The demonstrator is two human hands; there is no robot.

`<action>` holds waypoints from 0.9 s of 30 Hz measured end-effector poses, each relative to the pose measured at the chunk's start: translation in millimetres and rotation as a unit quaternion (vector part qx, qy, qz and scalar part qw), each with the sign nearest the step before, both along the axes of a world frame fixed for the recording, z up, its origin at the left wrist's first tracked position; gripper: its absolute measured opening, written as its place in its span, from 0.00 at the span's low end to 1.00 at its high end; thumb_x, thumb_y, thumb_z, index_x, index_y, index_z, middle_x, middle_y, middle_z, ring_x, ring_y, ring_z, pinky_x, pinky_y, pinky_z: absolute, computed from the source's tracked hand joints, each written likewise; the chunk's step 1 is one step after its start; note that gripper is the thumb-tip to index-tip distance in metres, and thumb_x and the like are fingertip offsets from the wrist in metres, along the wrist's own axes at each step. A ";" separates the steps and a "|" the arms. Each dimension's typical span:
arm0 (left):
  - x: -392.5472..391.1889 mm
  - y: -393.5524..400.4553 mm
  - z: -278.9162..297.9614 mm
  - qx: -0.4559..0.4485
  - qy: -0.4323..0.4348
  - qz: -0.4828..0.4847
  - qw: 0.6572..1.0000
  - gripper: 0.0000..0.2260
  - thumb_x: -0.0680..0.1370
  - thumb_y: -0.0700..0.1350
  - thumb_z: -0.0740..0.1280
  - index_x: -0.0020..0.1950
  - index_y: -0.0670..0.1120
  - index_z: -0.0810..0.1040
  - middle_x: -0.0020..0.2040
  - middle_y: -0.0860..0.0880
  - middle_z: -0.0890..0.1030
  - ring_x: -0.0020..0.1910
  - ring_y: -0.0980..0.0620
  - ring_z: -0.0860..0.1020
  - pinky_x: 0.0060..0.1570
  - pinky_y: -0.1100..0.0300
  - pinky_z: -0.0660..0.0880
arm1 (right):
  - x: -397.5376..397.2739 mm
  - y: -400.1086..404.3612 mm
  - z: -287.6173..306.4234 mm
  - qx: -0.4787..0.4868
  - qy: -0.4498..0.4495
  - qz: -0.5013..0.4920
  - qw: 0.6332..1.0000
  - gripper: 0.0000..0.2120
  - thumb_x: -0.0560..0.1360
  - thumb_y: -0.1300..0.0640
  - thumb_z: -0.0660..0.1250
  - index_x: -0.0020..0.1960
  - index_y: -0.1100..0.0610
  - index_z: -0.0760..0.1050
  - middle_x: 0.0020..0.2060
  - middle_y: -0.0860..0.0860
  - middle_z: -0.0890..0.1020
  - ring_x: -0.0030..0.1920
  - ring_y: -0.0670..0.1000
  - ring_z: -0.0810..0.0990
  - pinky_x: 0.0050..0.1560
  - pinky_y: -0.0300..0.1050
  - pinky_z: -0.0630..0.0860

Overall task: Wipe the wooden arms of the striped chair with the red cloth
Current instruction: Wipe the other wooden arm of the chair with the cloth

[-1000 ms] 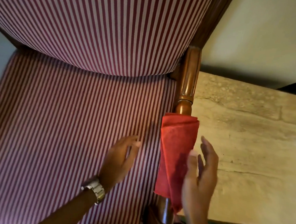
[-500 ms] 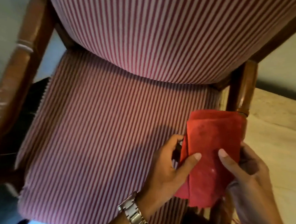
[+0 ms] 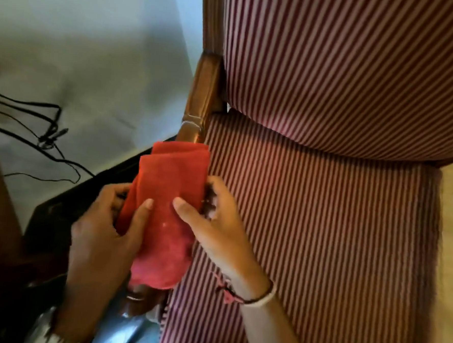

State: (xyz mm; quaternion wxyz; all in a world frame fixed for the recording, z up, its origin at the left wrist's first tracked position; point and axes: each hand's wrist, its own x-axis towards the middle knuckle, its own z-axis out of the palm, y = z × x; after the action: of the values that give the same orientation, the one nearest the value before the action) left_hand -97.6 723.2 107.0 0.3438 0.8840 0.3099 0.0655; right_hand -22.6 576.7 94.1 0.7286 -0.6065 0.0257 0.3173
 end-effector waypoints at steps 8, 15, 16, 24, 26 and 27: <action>-2.1 7.9 -48.9 0.147 0.042 -0.135 0.979 0.24 0.86 0.52 0.54 0.80 0.44 0.60 0.77 0.38 0.65 0.75 0.40 0.66 0.70 0.43 0.67 | 0.5 -50.9 -110.9 -0.329 -0.230 0.002 0.916 0.25 0.81 0.41 0.64 0.73 0.53 0.72 0.65 0.50 0.79 0.66 0.46 0.79 0.64 0.45 0.79; 15.4 -10.3 -70.6 0.258 0.122 -0.295 0.912 0.28 0.84 0.51 0.51 0.80 0.38 0.58 0.80 0.35 0.58 0.79 0.36 0.59 0.75 0.37 0.63 | -1.5 -132.9 -204.1 -0.616 -0.380 0.184 0.665 0.34 0.84 0.42 0.54 0.83 0.60 0.53 0.83 0.61 0.54 0.84 0.60 0.52 0.82 0.62 0.56; 18.9 -8.7 -73.7 0.265 0.117 -0.300 0.909 0.27 0.84 0.51 0.51 0.80 0.38 0.57 0.80 0.35 0.58 0.79 0.36 0.59 0.75 0.37 0.63 | 0.2 -133.1 -209.2 -0.620 -0.383 0.184 0.660 0.34 0.84 0.41 0.52 0.83 0.59 0.52 0.83 0.61 0.54 0.84 0.59 0.51 0.83 0.61 0.54; 201.5 -14.3 -70.3 0.297 0.053 -0.284 0.910 0.28 0.85 0.47 0.53 0.84 0.42 0.50 0.85 0.40 0.50 0.84 0.41 0.49 0.82 0.41 0.50 | 3.4 -133.0 -219.1 -0.635 -0.388 0.165 0.648 0.34 0.83 0.40 0.50 0.83 0.58 0.54 0.83 0.60 0.55 0.84 0.58 0.52 0.83 0.58 0.53; 236.0 -14.8 -68.8 0.297 0.053 -0.258 0.918 0.29 0.84 0.46 0.51 0.84 0.42 0.49 0.85 0.41 0.49 0.84 0.42 0.48 0.83 0.42 0.47 | 3.2 -133.8 -219.4 -0.633 -0.390 0.158 0.650 0.34 0.83 0.41 0.53 0.83 0.57 0.54 0.83 0.59 0.56 0.84 0.57 0.53 0.84 0.57 0.51; 233.2 -14.7 -72.7 0.304 0.052 -0.257 0.916 0.29 0.84 0.46 0.52 0.84 0.42 0.48 0.85 0.41 0.49 0.84 0.42 0.48 0.83 0.43 0.47 | 2.5 -134.5 -219.5 -0.633 -0.393 0.155 0.649 0.35 0.82 0.41 0.54 0.83 0.57 0.55 0.83 0.59 0.56 0.84 0.57 0.53 0.84 0.56 0.50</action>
State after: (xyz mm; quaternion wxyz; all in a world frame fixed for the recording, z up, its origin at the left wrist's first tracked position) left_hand 135.6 708.5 34.2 0.0472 0.9972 0.0545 0.0195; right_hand -20.1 442.2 -125.5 0.0503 -0.9833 -0.1629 0.0640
